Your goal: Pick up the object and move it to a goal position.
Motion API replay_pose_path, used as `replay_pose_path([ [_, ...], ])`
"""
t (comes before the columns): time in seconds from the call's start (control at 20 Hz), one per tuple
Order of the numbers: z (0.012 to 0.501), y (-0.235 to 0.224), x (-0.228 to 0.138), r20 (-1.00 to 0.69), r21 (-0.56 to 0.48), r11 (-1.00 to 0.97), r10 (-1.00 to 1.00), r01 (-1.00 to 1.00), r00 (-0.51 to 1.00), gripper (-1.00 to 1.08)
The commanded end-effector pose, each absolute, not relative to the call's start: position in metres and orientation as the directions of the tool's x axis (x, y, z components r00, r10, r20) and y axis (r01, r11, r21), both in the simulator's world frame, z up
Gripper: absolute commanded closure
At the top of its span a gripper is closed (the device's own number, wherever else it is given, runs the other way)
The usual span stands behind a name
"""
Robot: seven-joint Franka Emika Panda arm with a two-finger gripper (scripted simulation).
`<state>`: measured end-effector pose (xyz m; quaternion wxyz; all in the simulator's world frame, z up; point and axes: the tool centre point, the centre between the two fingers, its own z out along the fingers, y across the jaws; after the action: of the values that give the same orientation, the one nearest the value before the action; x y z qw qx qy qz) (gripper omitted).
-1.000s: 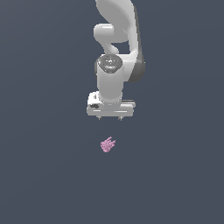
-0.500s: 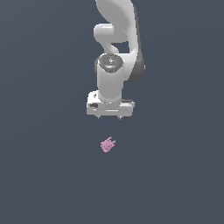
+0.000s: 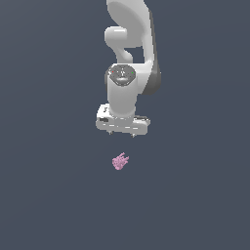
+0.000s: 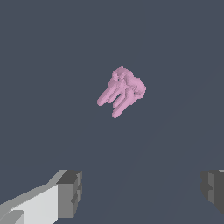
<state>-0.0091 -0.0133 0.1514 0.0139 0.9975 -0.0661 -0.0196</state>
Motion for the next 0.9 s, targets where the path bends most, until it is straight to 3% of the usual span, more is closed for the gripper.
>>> replay_pose_path([
  [0.0, 0.148, -0.014, -0.005, -0.034, 0.029, -0.983, -0.18, -0.179, 0.983, -0.92],
  [0.85, 0.111, -0.018, 0.04, -0.011, 0.012, -0.786, -0.618, -0.618, 0.786, -0.92],
])
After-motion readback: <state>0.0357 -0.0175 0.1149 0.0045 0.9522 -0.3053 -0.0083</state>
